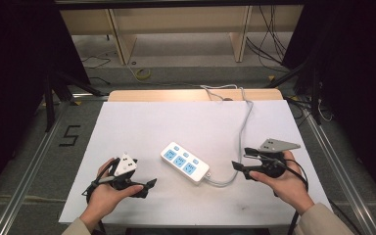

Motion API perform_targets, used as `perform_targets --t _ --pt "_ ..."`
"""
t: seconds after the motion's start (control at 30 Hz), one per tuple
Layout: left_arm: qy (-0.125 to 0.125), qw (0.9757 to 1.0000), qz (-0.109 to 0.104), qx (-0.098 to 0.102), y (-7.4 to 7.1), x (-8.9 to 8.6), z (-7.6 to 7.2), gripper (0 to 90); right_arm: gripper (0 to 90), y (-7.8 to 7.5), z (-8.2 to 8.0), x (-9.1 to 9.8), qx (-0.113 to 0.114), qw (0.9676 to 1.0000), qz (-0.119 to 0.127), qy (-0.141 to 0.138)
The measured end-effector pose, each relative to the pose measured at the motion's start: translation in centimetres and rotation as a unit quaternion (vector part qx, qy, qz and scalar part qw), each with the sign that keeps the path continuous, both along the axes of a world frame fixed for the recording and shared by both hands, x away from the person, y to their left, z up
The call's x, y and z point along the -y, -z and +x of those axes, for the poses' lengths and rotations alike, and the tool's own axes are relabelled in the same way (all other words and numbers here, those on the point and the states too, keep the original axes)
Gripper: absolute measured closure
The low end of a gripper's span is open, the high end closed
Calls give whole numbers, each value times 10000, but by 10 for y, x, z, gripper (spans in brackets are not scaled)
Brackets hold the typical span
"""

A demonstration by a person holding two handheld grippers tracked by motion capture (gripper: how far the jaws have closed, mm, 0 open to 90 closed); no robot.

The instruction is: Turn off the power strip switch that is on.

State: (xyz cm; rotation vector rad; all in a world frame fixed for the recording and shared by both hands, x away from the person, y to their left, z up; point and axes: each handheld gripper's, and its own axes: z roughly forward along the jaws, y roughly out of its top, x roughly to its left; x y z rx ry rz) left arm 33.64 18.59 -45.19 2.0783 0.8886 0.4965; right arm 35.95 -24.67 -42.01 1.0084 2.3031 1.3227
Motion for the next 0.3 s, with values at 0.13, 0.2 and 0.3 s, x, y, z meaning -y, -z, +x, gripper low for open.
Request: perform_targets --t 0.13,0.2,0.3 --pt "10 10000 19 6 0 1 0 49 285 6 -12 13 -47 9999 14 140" --pt "-6 10000 16 8 0 0 0 49 280 8 -15 16 -18 9998 40 170" --pt "-25 10000 9 -17 0 0 1 49 276 8 -17 19 -13 9997 58 220"
